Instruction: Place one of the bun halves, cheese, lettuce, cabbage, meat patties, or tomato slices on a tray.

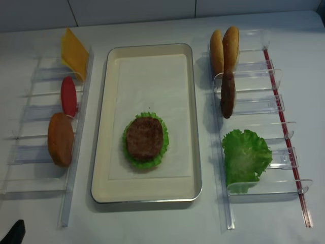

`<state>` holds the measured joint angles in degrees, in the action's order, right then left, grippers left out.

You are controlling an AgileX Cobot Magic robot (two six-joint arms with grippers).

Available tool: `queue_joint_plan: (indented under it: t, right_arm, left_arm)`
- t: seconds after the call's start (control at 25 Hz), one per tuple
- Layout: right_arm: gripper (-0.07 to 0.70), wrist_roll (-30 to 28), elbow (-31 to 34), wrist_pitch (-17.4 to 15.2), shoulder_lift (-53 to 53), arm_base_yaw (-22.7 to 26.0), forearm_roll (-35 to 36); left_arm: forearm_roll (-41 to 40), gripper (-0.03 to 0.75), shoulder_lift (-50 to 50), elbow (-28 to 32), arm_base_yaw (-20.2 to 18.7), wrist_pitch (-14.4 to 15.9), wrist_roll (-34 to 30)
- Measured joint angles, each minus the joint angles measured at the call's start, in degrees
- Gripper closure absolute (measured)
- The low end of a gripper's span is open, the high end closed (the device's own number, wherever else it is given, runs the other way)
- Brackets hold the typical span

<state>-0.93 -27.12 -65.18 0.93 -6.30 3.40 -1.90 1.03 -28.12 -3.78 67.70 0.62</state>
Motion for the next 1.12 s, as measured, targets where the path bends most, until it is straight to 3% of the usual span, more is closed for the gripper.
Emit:
queue_joint_plan:
  t: [1.12]
  right_arm:
    - [-0.019,0.00,0.00,0.00,0.00,0.00,-0.04]
  left_arm:
    - [0.00,0.206,0.00,0.00,0.00,0.00,0.00]
